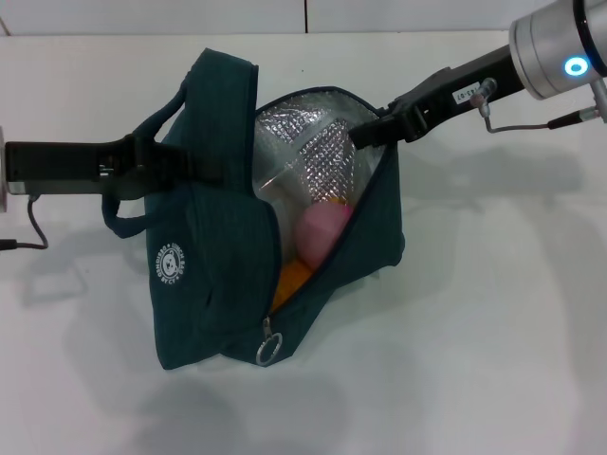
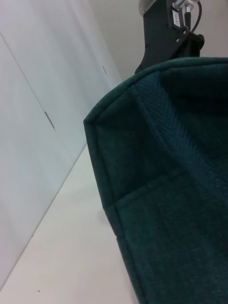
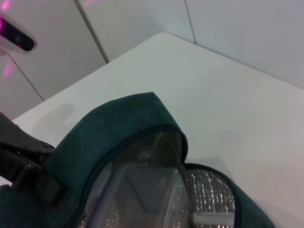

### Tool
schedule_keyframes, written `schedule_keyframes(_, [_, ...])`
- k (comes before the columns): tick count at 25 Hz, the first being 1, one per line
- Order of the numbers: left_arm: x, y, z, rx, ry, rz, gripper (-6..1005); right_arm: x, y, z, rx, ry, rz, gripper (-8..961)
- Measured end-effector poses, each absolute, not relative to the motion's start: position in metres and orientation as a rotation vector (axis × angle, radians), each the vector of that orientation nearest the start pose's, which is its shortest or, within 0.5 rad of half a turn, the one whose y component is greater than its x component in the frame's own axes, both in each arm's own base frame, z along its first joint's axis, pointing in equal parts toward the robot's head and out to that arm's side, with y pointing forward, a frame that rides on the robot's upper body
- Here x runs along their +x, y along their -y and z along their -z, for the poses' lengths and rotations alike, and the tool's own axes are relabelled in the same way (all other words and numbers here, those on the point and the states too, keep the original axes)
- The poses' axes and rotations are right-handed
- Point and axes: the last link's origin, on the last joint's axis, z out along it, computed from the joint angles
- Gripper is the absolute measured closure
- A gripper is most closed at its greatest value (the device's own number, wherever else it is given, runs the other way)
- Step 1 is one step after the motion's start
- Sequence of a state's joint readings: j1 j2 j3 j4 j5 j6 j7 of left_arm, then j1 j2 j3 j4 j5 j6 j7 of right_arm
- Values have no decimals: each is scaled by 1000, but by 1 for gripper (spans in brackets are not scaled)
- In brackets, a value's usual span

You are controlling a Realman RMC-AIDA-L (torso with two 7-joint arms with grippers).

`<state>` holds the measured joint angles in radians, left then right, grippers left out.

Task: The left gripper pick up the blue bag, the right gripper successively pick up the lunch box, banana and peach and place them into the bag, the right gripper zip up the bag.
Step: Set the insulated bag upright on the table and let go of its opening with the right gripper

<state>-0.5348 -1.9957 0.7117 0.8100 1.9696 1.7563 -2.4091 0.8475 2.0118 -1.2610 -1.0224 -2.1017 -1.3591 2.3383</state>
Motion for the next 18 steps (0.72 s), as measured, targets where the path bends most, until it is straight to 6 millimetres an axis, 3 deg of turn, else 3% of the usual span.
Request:
schedule_keyframes(10, [-242, -333, -54, -2501, 1814, 798, 954, 92, -407, 2, -2837, -712, -179, 821])
schedule_keyframes(18, [-232, -338, -56, -2520, 1782, 865, 954, 83, -409, -14, -2810, -642, -226, 918])
